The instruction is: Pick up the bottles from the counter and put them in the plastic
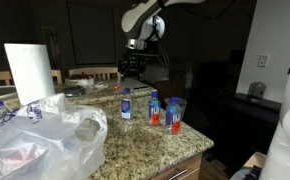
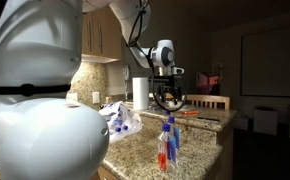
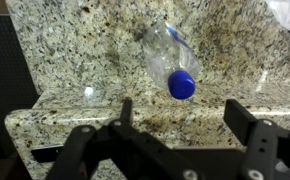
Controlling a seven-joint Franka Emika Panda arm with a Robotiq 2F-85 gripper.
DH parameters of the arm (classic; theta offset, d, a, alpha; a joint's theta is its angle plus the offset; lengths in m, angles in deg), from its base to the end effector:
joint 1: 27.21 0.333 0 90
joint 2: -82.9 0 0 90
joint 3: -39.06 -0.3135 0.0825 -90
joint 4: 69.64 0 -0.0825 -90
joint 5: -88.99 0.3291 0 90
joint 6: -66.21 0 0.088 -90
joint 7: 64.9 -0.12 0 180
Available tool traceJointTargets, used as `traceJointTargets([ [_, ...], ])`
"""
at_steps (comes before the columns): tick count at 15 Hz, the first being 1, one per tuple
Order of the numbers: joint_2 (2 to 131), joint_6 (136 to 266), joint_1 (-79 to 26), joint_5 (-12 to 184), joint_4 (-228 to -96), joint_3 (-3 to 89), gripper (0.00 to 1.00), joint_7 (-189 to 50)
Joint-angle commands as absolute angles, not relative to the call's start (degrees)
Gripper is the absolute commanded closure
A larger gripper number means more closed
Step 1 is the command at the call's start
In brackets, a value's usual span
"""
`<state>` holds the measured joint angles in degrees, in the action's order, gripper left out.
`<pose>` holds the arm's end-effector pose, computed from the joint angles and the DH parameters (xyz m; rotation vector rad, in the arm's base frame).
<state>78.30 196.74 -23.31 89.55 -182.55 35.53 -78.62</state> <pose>0.5456 0.0707 0.4630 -3.0632 0.1779 -0.3407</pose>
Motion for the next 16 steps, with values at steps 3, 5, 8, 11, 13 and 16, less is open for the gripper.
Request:
traceJointTargets([
  [3,78.3,195.9,-23.2,89.6,-182.2,35.7,0.00,-78.6],
  [5,78.3,195.9,-23.2,89.6,-182.2,35.7,0.00,-78.6],
  [8,74.2,193.8,-23.4,90.3,-179.2,35.9,0.00,-79.1],
  [11,69.6,194.1,-23.5,91.1,-176.9,36.2,0.00,-78.5],
  [13,66.8,193.6,-23.4,91.8,-175.1,36.2,0.00,-77.9],
  [16,64.8,193.1,-22.7,90.9,-173.8,36.3,0.33,-78.6],
])
